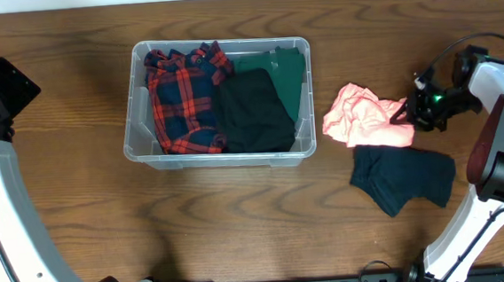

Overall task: Pack container
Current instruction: 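Move the right gripper to the pink shirt and grasp it, then carry the pink shirt with the right gripper into the bin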

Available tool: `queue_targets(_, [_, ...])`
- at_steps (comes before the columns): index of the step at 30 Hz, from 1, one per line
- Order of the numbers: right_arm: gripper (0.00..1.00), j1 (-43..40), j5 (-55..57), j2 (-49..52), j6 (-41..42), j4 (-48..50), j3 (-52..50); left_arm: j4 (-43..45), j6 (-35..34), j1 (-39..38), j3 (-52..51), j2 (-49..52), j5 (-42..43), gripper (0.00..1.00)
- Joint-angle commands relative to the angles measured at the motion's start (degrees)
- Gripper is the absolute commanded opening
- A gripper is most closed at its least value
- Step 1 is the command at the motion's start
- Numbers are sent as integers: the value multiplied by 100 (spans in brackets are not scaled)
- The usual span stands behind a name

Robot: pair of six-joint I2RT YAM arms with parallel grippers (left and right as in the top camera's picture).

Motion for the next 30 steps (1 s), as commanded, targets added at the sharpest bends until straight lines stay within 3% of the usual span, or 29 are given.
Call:
queue_targets(1, [2,136,-481,-146,-31,-107,11,0,-13,22,-17,24,-87,98])
queue_targets(9, [1,514,-2754,-1502,22,42,525,0,-13,22,-17,24,-87,98])
queue_targets(11, [1,721,-3060,-1888,472,466,667,0,-13,22,-17,24,-87,98])
queue_targets(20, [1,2286,-3025,-2573,2962,3425,732,0,-13,22,-17,24,-87,98])
queue_targets(25, [1,3399,-2715,-2343,3338,4378,732,0,-13,22,-17,22,-87,98])
queue_targets(30, [1,4454,-1419,-2002,3333,4424,734,0,-13,22,-17,24,-87,98])
